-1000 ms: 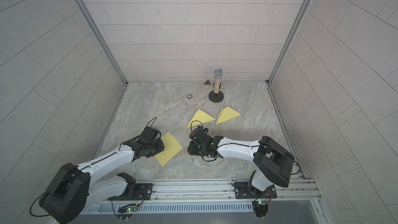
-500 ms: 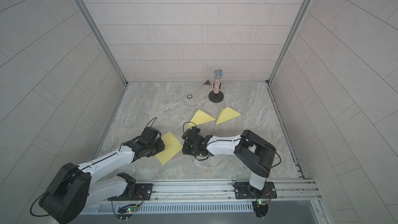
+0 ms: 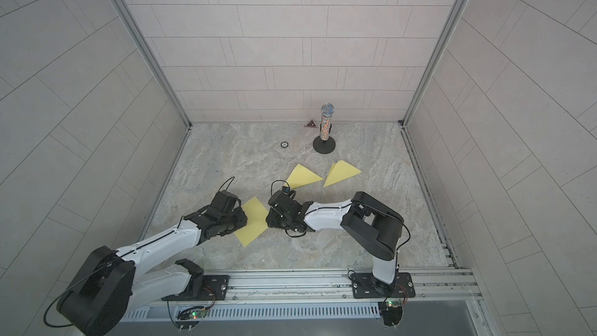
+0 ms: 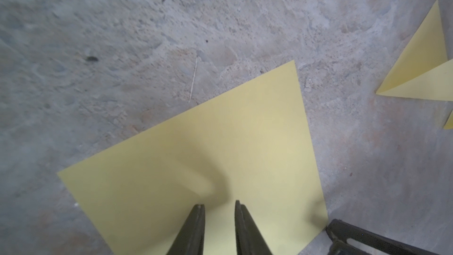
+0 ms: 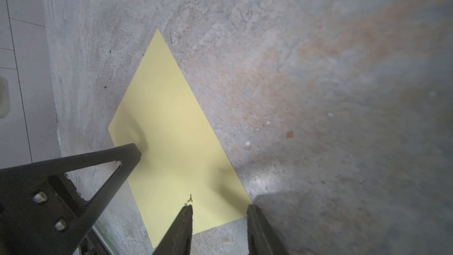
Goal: Fold the square paper diagonally
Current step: Move the paper to the center of the board.
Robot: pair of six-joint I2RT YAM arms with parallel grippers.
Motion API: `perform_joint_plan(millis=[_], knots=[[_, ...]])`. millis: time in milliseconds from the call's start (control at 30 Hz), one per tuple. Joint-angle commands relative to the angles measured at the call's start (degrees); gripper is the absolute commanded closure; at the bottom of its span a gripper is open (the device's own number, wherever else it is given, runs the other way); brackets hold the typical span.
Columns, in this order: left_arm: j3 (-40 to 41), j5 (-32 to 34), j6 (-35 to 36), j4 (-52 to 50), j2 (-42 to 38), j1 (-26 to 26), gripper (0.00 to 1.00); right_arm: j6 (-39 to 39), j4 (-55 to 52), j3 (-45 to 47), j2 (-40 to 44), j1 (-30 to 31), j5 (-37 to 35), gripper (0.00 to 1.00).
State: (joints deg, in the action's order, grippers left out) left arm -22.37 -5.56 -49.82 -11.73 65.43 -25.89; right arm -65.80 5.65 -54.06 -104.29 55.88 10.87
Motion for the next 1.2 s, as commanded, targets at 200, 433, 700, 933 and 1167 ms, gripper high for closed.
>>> perform_joint_plan(millis=[200, 433, 700, 933, 1167], knots=[[2.51, 0.84, 0.43, -3.66, 1.01, 0.29, 0.72, 0.7, -2.38, 0.27, -4.32, 0.29, -0.59, 0.57], [2.85, 0.82, 0.38, -3.39, 1.66, 0.31, 0.72, -2.05, 10.95, 2.96, -6.1, 0.28, 0.82, 0.54], [3.3, 0.87, 0.08, -3.3, 1.08, 0.3, 0.72, -0.97, 20.55, 1.96, -8.57, 0.38, -0.5, 0.53], [3.76, 0.99, -0.18, -3.57, 0.41, 0.31, 0.72, -5.82, 37.92, 4.82, -11.2, 0.38, 2.31, 0.55], [3.87, 1.72, -0.36, -4.31, -0.98, 0.31, 0.72, -4.0, 39.92, 6.03, -8.67, 0.78, 2.0, 0.57]])
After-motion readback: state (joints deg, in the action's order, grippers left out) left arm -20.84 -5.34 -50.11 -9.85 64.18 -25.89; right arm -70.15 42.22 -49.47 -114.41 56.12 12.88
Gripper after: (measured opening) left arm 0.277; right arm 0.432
